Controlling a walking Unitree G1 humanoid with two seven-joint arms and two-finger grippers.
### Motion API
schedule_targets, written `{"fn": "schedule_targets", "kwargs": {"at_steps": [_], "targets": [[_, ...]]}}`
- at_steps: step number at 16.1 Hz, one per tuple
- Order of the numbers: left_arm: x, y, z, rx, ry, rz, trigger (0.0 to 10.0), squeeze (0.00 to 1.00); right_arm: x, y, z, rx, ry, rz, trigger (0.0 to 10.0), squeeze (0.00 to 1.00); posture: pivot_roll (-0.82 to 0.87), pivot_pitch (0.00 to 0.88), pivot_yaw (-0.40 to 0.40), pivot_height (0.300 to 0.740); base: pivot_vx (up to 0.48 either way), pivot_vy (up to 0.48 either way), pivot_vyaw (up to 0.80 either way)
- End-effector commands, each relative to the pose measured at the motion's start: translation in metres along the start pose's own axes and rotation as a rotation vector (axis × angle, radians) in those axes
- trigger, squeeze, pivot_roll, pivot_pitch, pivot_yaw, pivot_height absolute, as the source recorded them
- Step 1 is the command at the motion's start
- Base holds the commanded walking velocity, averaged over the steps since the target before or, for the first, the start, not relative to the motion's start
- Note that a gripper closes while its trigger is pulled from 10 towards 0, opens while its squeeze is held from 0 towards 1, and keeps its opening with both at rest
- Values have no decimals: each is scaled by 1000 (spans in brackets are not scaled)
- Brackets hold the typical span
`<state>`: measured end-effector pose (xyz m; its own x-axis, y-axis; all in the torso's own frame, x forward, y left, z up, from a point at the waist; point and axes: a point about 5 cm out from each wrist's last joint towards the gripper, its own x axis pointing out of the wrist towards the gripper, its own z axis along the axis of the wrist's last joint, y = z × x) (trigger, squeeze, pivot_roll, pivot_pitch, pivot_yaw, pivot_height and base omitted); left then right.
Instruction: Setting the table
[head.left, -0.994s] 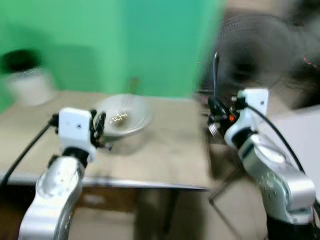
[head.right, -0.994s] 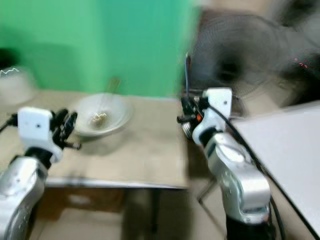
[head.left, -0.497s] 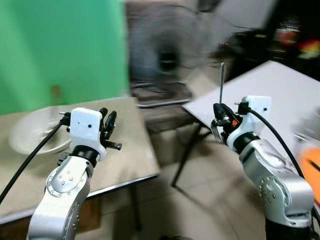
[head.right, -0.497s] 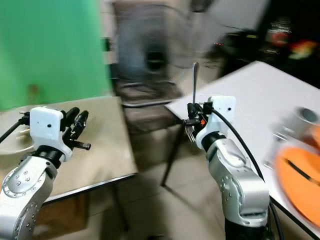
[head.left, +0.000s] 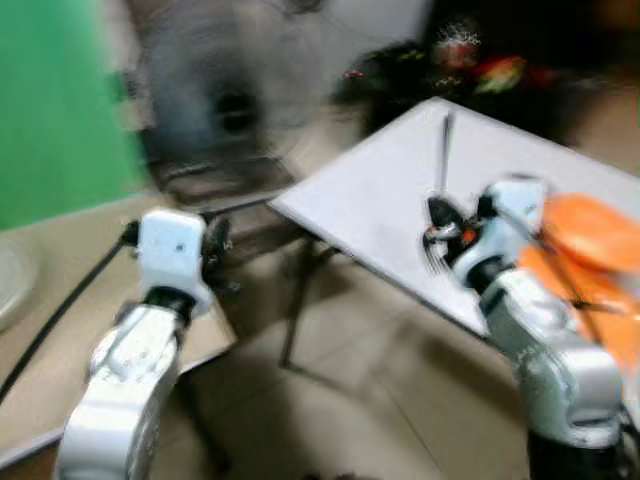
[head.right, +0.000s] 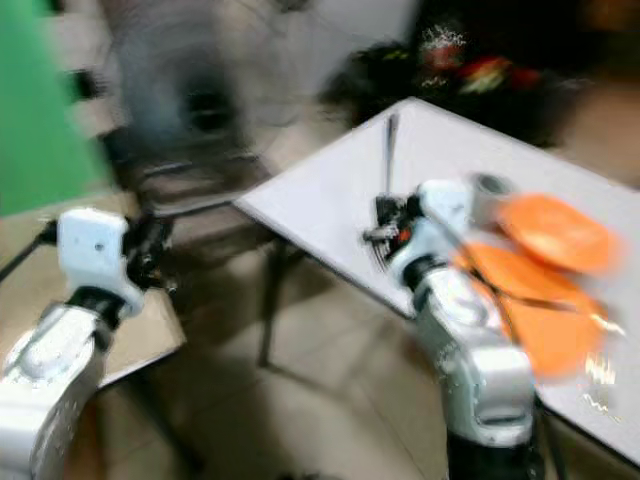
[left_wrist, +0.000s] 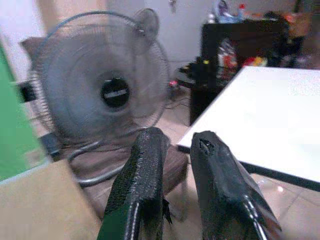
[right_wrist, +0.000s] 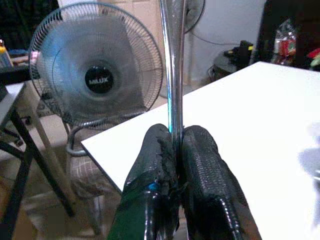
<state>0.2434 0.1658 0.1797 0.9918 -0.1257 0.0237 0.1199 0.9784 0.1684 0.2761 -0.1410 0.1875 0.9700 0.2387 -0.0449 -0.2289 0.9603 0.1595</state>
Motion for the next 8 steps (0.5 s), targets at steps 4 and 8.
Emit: {"fn": "schedule_targets", "kwargs": {"at_steps": [4,8], "targets": [[2,0,3,5,-21,-13,10000,0,1,0,6,-19,-37,2,10000,0,-50,0,-40,740,0,-287,0],[4,1,2,18,-24,-22,10000,0,3,2,4,-16,-45,8,10000,0,-44,0,-28,740,0,-287,0]]}}
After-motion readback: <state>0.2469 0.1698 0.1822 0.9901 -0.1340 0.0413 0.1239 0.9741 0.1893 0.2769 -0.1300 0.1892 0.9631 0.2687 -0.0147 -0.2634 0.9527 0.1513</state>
